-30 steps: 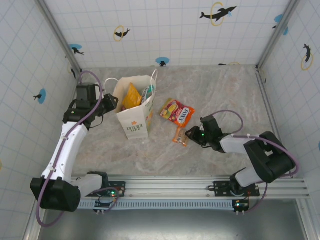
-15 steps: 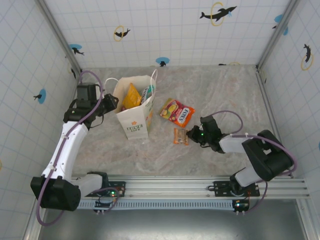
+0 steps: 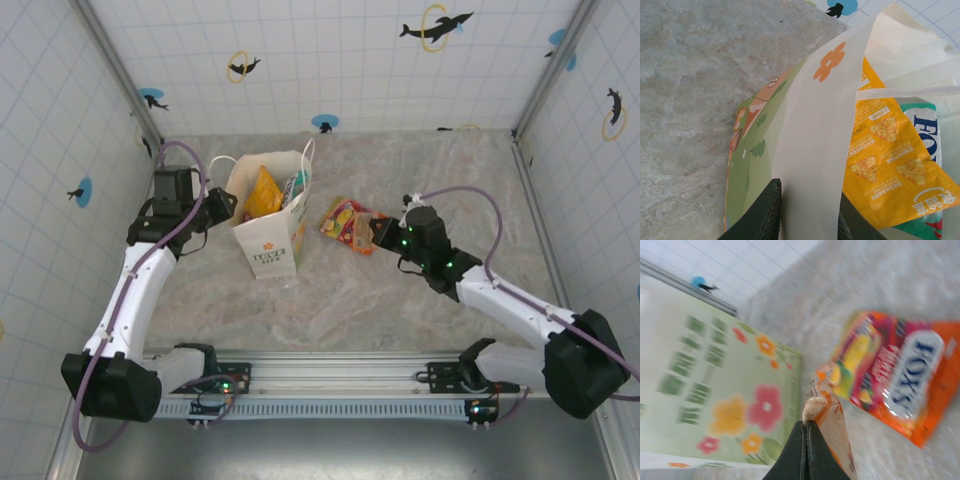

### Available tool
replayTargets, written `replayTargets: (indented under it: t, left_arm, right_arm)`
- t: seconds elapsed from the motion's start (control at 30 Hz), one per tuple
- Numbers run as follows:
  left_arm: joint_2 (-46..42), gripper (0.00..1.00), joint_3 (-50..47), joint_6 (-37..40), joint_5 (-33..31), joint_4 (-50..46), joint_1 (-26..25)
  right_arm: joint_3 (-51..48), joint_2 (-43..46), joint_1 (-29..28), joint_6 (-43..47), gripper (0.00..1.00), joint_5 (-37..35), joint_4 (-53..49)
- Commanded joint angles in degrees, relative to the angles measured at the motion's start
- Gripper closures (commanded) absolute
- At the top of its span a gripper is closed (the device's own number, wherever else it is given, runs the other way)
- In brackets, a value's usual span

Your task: Place the snacks into the paper bag

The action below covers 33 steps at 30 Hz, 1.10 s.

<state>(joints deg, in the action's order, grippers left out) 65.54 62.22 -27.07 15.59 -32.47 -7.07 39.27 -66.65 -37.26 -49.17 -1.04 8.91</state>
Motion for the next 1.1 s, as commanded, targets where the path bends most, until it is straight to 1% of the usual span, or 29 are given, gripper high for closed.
replayTargets:
  t: [0.0, 0.1, 0.23, 0.4, 0.53, 0.73, 0.87, 1.07]
  left_arm:
    - [0.3, 0.74, 0.0, 0.0, 0.5, 0.3, 0.2]
    - [0.3, 0.74, 0.1, 0.2, 0.6, 0.3, 0.2]
    - [0.5, 0.74, 0.3, -0.1, 0.9, 0.8, 0.2]
    - [0.5, 0.74, 0.5, -0.3, 1.1, 1.2, 0.2]
    - [0.4, 0.74, 0.7, -0.2, 1.1, 1.0, 0.2]
    - [0.4, 0.74, 1.2, -0.1, 1.1, 0.8, 0.2]
    - [0.0, 0.74, 1.2, -0.1, 0.8, 0.6, 0.2]
    - [-0.5, 0.74, 1.1, -0.3, 0.2, 0.5, 0.2]
  right_arm:
    - [7.1, 0.4, -1.8, 5.1, 1.00, -5.2, -1.8]
    - [14.5, -2.0, -3.8, 8.8, 1.00, -6.5, -1.3]
    - [26.0, -6.5, -6.5, 14.2, 1.00, -6.1, -0.1]
    - [40.8, -13.8, -11.4, 21.0, 1.00, -5.9, 1.3]
    - [48.8, -20.1, -14.0, 23.5, 1.00, -5.7, 1.4]
    - [54.9, -27.8, -15.7, 22.4, 1.00, -4.0, 0.4]
    - [55.7, -31.0, -16.4, 21.3, 1.00, -4.4, -0.5]
    - [57.2, -34.5, -17.1, 18.7, 1.00, -2.1, -2.1]
